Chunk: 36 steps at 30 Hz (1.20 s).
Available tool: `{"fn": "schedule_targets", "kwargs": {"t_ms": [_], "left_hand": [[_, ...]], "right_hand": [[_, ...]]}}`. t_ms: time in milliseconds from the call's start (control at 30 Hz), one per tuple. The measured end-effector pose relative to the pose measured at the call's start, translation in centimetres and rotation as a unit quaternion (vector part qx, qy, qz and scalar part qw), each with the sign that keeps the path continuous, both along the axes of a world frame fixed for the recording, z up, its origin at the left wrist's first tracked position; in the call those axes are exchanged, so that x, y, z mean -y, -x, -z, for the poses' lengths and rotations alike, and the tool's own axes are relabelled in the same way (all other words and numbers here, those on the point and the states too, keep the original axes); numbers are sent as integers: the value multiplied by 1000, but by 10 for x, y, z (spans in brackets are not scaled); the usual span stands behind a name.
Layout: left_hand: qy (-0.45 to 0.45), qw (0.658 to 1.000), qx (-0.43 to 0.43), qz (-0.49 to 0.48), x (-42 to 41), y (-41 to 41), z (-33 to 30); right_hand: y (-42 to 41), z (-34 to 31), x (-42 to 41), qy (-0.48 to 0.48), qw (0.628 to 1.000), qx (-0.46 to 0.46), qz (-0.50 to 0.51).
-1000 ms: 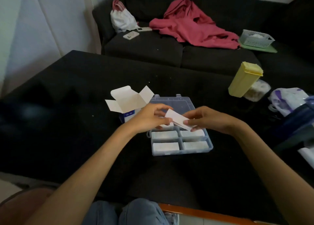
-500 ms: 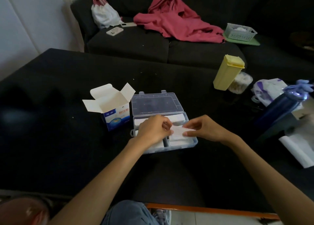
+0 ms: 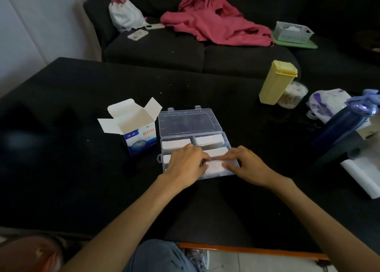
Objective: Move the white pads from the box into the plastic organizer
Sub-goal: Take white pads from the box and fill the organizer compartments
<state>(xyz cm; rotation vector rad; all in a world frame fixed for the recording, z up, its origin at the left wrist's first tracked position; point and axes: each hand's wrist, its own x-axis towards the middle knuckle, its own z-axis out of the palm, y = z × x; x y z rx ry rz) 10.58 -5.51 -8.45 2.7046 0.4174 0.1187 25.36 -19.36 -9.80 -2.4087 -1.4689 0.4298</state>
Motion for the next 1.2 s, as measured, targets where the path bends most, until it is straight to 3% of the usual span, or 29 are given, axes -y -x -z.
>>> {"fn": "schedule_targets", "kwargs": {"t_ms": [133, 367, 633, 867, 1200], "left_hand": [[-4, 1000, 5, -5, 5, 0, 4], [-2, 1000, 5, -15, 7, -1, 3], [-10, 1000, 26, -7, 6, 3, 4], [-7, 1000, 14, -6, 4, 3, 7], [13, 998, 50, -39, -3, 5, -10]], "right_hand": [[6, 4, 4, -28, 998, 49, -31], [11, 3, 4, -61, 989, 132, -1], [16, -4, 7, 6, 966, 249, 73], [20, 2, 5, -43, 978, 155, 135], [15, -20, 5, -77, 979, 143, 124]]}}
